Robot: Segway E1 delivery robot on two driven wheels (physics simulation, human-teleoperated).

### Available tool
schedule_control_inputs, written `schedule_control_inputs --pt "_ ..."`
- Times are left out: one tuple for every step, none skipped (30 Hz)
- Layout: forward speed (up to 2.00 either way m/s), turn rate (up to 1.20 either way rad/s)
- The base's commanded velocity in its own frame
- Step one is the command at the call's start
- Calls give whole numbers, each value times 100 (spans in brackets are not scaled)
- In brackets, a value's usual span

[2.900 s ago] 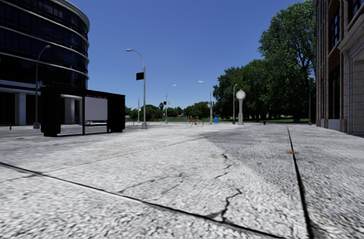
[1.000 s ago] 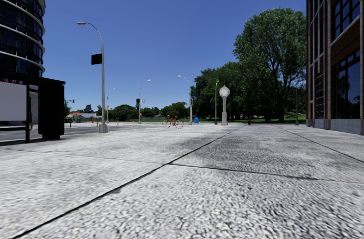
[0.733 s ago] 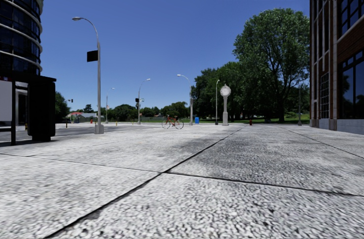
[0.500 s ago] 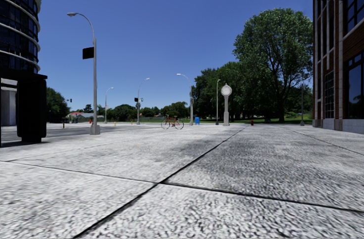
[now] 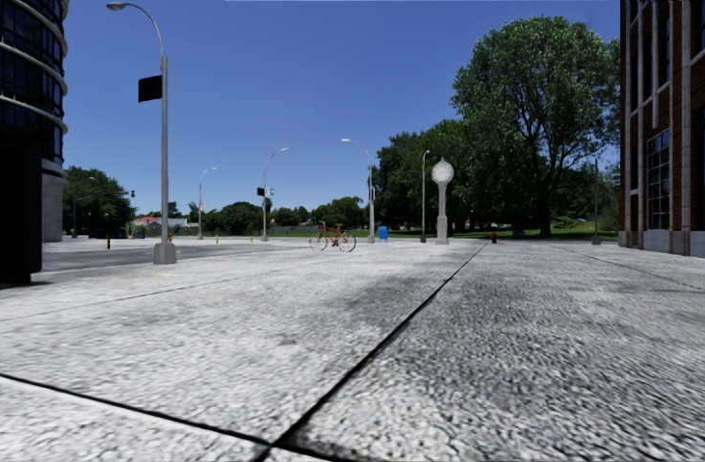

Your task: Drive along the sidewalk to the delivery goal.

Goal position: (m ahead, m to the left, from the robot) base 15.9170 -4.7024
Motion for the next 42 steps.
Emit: schedule_control_inputs --pt "200 0" --pt "200 0" --pt "200 0" --pt "200 0" --pt "200 0" --pt "200 0" --pt "200 0" --pt "200 0" --pt "200 0" --pt "200 0" --pt "200 0" --pt "200 0" --pt "200 0" --pt "200 0" --pt "200 0" --pt "200 0" --pt "200 0" --pt "200 0" --pt "200 0" --pt "200 0" --pt "200 0" --pt "200 0" --pt "200 0" --pt "200 0" --pt "200 0" --pt "200 0" --pt "200 0" --pt "200 0" --pt "200 0" --pt "200 0" --pt "200 0" --pt "200 0" --pt "200 0" --pt "200 0" --pt "200 0" --pt "200 0" --pt "200 0" --pt "200 0" --pt "200 0" --pt "200 0" --pt "200 0" --pt "200 0"
